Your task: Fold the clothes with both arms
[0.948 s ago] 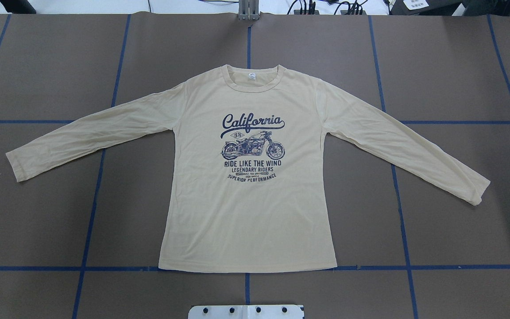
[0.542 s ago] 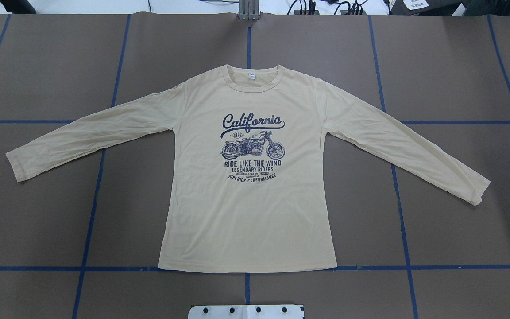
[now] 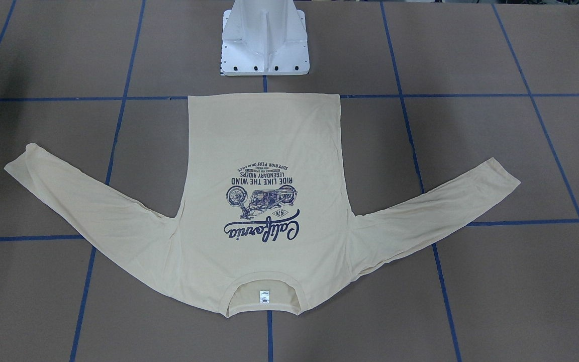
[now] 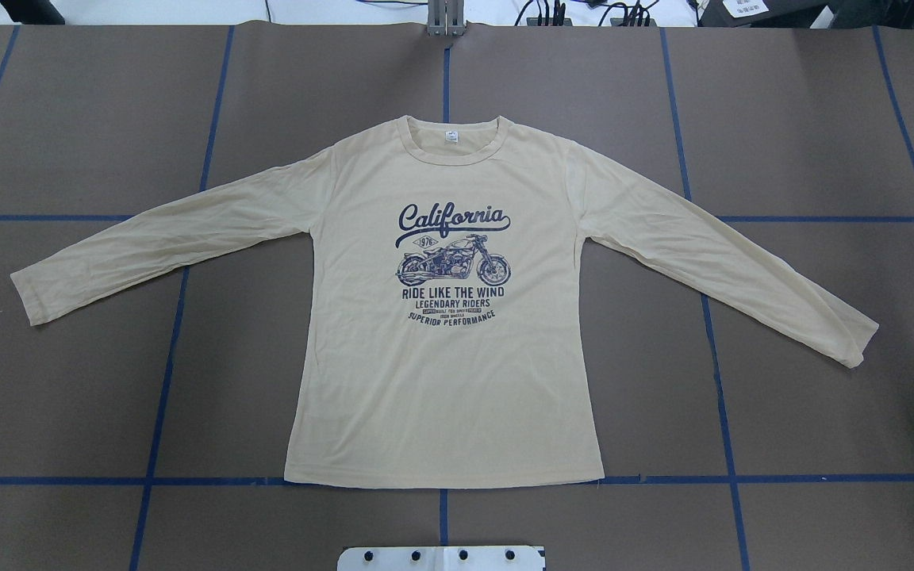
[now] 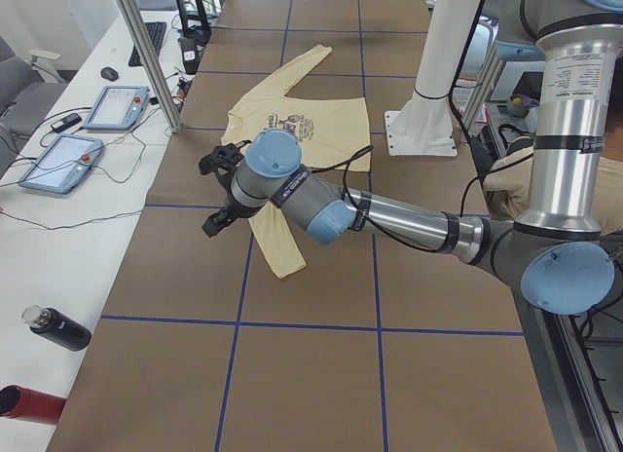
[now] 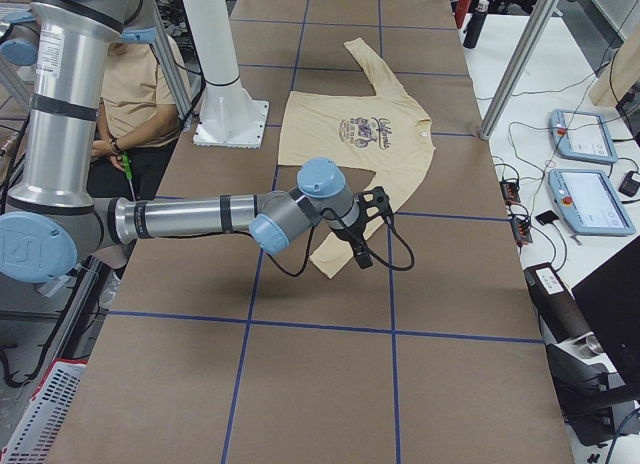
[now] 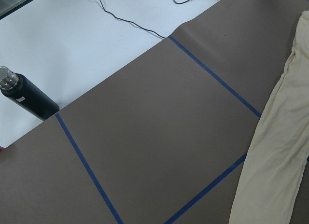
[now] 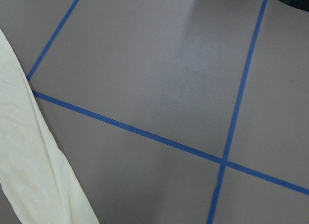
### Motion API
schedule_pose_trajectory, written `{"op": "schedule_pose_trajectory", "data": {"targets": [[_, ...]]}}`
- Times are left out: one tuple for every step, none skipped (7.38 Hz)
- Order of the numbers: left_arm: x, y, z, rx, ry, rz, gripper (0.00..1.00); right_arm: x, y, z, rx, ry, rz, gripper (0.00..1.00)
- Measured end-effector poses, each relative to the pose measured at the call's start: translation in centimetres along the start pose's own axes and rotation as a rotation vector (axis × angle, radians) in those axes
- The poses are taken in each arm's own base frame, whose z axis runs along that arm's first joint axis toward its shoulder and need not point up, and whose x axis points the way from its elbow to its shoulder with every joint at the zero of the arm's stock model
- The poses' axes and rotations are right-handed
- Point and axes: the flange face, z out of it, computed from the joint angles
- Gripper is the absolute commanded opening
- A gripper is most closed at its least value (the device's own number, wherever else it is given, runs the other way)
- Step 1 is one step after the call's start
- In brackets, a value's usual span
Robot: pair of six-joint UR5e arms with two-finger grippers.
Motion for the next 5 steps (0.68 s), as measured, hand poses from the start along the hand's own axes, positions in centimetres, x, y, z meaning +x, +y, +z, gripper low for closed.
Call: {"op": "schedule_pose_trajectory", "data": {"targets": [[0.1, 0.0, 0.1, 0.001, 0.002, 0.004, 1.0, -2.7, 0.6, 2.4, 0.012, 0.008, 0.06, 0.99], [0.1, 0.0, 0.2, 0.0, 0.003, 0.006, 1.0, -4.8, 1.6, 5.0, 0.018, 0.024, 0.107, 0.98], [0.2, 0.0, 0.2, -0.001, 0.004, 0.007, 1.0, -5.7, 2.8, 7.4, 0.024, 0.026, 0.136, 0.95], [0.2, 0.0, 0.3, -0.002, 0.006, 0.007, 1.0, -5.5, 4.2, 9.4, 0.042, 0.005, 0.148, 0.85], [0.2, 0.0, 0.3, -0.003, 0.007, 0.006, 1.0, -4.5, 5.8, 10.9, 0.055, -0.019, 0.156, 0.76]]}}
